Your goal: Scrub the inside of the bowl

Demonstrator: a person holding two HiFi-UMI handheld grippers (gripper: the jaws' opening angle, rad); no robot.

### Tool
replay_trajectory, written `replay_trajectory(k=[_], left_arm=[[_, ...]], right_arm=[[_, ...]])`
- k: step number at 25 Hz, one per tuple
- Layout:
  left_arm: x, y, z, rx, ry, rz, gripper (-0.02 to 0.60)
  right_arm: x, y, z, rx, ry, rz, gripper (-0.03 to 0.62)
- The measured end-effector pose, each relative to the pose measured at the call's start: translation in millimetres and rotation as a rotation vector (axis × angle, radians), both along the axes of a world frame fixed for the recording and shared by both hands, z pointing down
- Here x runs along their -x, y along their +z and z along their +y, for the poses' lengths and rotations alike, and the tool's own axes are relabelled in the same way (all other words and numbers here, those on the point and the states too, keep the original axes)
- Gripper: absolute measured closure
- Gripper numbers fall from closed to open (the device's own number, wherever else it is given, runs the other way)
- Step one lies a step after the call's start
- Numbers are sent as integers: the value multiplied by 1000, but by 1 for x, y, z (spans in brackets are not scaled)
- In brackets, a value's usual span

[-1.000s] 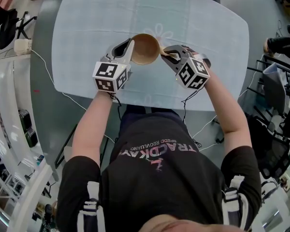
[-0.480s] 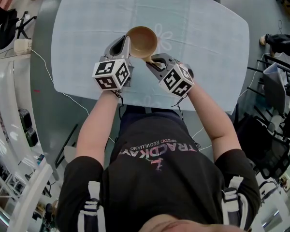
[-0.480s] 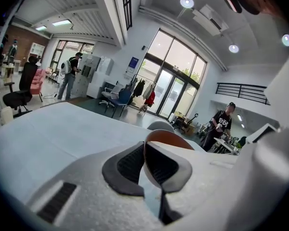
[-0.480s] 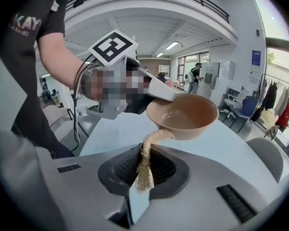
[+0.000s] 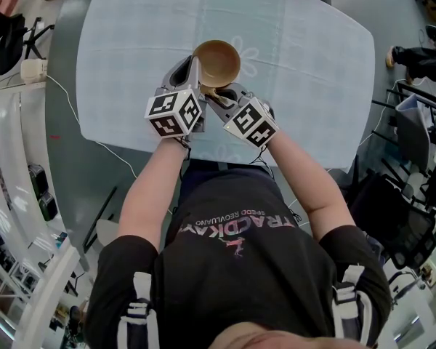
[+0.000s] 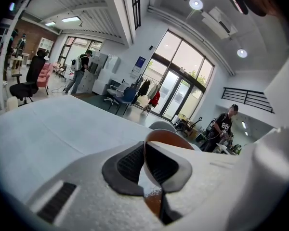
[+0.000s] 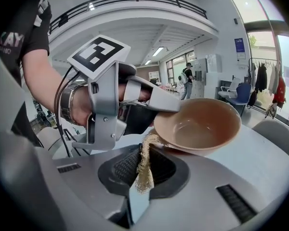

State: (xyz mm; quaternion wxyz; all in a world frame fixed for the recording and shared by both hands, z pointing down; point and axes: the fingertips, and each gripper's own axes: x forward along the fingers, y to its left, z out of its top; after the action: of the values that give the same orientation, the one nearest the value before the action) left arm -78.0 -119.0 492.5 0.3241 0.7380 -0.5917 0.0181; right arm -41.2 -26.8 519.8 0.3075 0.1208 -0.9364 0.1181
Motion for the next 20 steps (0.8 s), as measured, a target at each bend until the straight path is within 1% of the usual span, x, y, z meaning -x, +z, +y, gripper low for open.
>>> replay_trajectory(k=[5,10,14,18,20], left_arm=[[2,5,-1,8,0,-5,555],[5,19,-1,39,-7,-19,554],[10,31,-1,75,-24,-19,554],[12,40,3,99,-24,-28,554],[11,45,6,112,-17,-38,554]], right_arm=[[-16,6,-8,27,59,7,562],[-41,15,-22,39,133,32,562],[-63,21,-42,42,203,58,562],[-82,27,-65,33,271,80,562],[-88,27,-79,33,313,70,562]])
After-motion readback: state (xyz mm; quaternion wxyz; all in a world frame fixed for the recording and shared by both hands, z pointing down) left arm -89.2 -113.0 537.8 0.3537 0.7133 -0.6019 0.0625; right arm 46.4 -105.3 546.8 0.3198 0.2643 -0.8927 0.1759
